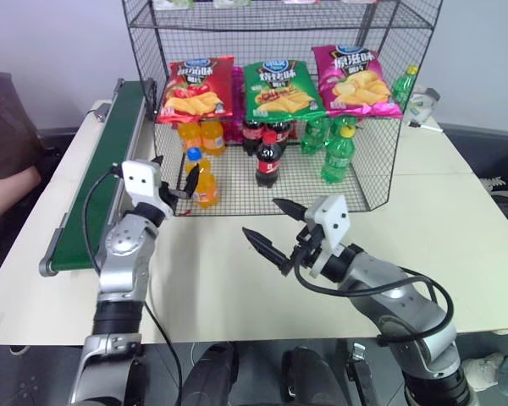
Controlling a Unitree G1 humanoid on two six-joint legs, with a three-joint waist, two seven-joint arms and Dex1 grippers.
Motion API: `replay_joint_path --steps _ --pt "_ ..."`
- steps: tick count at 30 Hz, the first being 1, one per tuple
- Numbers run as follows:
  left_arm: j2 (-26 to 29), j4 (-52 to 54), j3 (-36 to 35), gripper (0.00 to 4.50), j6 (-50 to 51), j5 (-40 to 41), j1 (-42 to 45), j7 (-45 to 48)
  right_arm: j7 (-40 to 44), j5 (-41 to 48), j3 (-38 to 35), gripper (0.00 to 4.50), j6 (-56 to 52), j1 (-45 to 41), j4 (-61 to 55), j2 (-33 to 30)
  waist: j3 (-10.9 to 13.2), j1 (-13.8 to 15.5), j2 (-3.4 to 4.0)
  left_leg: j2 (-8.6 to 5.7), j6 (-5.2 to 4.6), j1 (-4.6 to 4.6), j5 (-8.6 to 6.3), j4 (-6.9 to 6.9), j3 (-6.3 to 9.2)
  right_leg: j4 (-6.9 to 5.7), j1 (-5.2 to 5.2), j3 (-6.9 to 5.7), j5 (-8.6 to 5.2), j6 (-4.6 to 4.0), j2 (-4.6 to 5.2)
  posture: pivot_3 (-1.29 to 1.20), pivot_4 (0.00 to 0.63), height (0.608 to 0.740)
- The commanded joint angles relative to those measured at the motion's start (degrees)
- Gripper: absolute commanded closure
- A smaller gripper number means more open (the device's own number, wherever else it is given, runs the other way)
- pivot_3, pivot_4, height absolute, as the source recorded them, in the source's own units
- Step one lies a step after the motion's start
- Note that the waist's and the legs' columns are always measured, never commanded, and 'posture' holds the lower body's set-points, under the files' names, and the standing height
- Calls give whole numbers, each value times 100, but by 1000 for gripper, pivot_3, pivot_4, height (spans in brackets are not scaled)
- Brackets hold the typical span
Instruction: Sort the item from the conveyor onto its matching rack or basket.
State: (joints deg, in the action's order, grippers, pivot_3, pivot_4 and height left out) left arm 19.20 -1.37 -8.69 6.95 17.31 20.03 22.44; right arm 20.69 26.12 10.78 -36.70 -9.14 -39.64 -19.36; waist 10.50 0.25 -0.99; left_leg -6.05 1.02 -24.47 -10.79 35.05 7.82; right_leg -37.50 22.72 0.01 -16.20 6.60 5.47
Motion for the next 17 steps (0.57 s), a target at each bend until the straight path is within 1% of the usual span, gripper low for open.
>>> replay_joint_path --steps 1,5,8,11,13,17 --pt "651 948 -267 50 888 544 -322 531 9 101 -41 0 10 -51 -314 36 1 -36 3 1 0 1 0 -3 0 0 1 1 0 0 0 0 150 740" --pt "1409 1284 -625 50 1433 823 -747 960 28 128 -69 0 -30 -74 -318 34 1 -87 4 2 1 1 -1 -9 2 3 11 1 -1 -2 1 0 150 740" --pt "1754 1283 -955 50 1607 966 -1013 1128 60 137 -109 0 -57 -73 -323 -13 3 -86 6 2 1 2 -1 -11 1 6 27 2 -2 -3 3 0 150 740" --pt "1899 1260 -1100 50 1628 954 -1190 1192 83 138 -159 0 -78 -75 -315 -69 2 -68 6 2 1 1 -1 -13 2 7 28 4 -3 -5 6 0 150 740" --pt "1911 1272 -1153 50 1628 930 -1260 1166 118 120 -188 0 -76 -81 -301 -127 2 -67 6 1 1 1 -2 -12 2 9 26 6 -11 -19 8 0 150 740" --pt "1900 1332 -1154 50 1615 920 -1354 1200 151 88 -180 0 -105 -144 -234 -208 2 -70 6 2 1 1 -2 -13 2 10 26 7 -11 -19 9 0 150 740"
